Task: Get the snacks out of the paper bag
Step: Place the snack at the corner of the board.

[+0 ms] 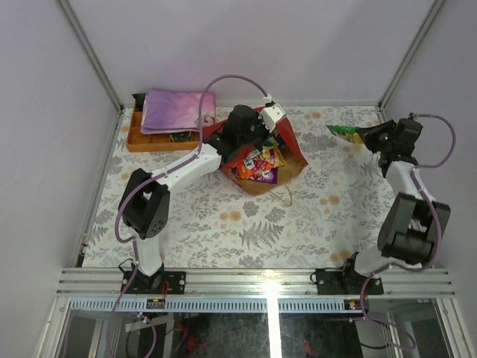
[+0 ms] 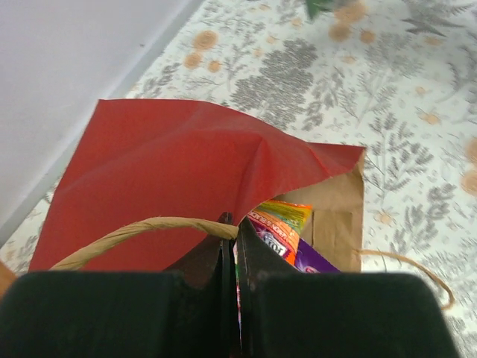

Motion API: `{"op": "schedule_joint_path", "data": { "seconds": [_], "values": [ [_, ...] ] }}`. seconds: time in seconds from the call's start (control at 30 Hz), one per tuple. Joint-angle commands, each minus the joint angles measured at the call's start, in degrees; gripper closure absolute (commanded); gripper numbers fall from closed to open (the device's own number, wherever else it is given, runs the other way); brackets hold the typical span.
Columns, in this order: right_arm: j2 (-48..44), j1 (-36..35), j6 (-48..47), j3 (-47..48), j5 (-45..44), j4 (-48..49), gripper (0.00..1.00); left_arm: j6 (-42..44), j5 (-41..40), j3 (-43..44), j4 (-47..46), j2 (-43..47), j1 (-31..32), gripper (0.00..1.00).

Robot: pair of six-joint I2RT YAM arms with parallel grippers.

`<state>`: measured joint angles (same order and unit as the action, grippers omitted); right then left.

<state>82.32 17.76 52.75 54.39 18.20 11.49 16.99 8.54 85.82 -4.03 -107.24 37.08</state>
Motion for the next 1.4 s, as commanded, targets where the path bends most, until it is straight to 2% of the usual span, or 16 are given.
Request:
{"op": "schedule_joint_path", "data": {
  "seconds": [0.0, 0.1, 0.2, 0.47, 0.67, 0.87, 1.03, 1.17, 1.23, 1.3, 1.37],
  "values": [
    [11.2, 2.1, 0.7, 10.7, 11.1, 9.4, 1.0, 0.1, 12.1, 6.3, 15.3, -1.0, -2.6, 1.0],
    [20.4, 2.3, 1.9, 15.7, 17.2, 11.3, 1.0, 1.7, 15.3, 6.9, 18.2, -1.1, -2.5, 1.0],
    [25.9, 2.6, 0.6, 19.9, 18.3, 10.0, 1.0, 3.1, 16.4, 6.9, 20.2, -0.4, -2.5, 1.0],
    [33.2, 3.4, -10.7, 31.8, 8.8, -6.9, 1.0, 4.5, 20.3, 7.2, 22.8, -0.1, -2.4, 1.0],
    [34.8, 5.1, -12.0, 35.5, 2.5, -9.5, 1.0, 1.3, 19.6, 9.9, 22.5, -2.2, -1.9, 1.0],
    [39.6, 6.0, -8.6, 38.9, 3.7, -9.6, 0.99, -0.8, 20.9, 12.9, 22.7, -4.5, -1.9, 1.0],
    [41.0, 5.7, -6.0, 37.9, 3.9, -7.6, 0.93, -4.0, 21.3, 14.5, 20.4, -5.5, -1.9, 1.0],
    [37.9, 4.4, -5.3, 33.1, -2.9, -6.3, 0.89, -8.0, 19.9, 14.8, 16.9, -5.9, -1.9, 1.0],
    [35.8, 3.9, -3.5, 28.8, -5.5, -4.7, 0.92, -9.5, 19.9, 14.3, 14.9, -5.8, -1.9, 1.0],
    [32.7, 3.3, -0.7, 23.6, -6.7, -0.9, 0.99, -10.0, 20.3, 12.9, 13.4, -5.3, -1.9, 1.0],
    [30.2, 2.7, 1.6, 18.0, -8.2, 3.0, 1.0, -10.6, 20.4, 11.7, 12.0, -4.9, -1.9, 1.0]
  ]
}}
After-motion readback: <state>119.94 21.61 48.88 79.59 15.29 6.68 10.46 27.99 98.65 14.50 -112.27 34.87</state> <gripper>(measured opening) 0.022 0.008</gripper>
